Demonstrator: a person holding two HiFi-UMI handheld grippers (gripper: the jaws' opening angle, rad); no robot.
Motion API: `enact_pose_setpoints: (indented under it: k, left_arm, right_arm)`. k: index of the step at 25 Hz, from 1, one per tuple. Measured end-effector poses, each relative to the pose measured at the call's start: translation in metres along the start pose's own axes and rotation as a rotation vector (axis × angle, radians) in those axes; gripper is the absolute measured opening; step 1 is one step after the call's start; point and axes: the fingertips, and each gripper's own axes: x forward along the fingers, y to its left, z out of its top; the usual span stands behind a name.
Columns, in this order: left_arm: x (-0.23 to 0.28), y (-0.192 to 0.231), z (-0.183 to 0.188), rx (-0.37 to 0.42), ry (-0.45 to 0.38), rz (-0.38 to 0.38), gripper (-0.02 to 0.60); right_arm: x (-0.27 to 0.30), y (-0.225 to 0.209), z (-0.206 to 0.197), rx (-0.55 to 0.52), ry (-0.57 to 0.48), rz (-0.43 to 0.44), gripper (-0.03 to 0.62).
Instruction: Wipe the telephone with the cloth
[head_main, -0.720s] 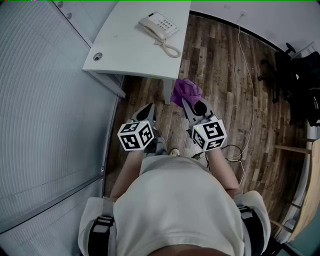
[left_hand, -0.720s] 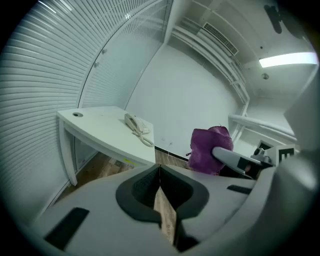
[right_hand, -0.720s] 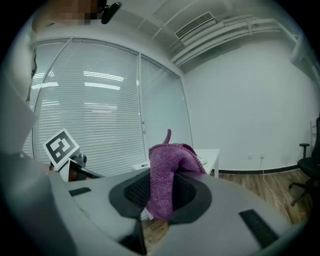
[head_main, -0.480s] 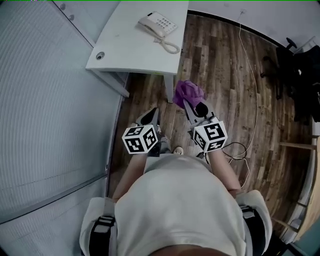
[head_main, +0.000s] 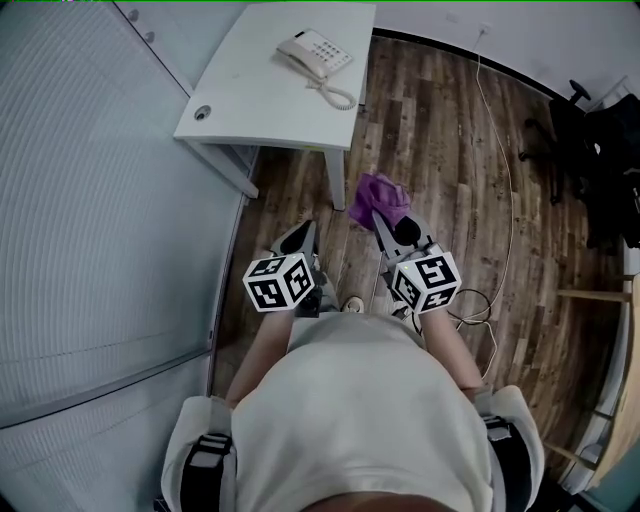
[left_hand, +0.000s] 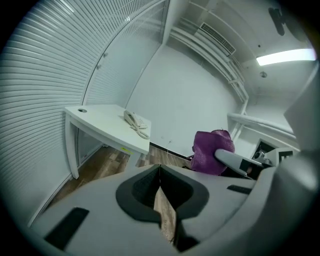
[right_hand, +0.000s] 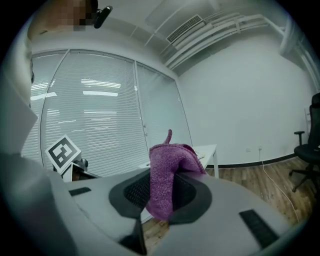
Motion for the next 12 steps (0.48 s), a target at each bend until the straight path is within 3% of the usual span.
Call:
enact_pose_setpoints:
  k: [12]
  left_arm:
    - [-0.004, -0.005, -0.015, -0.035, 0.009, 0.01, 0.021]
  right_arm:
    - [-0.009, 0.0, -0.014, 0.023, 0.034, 0.024, 0.083]
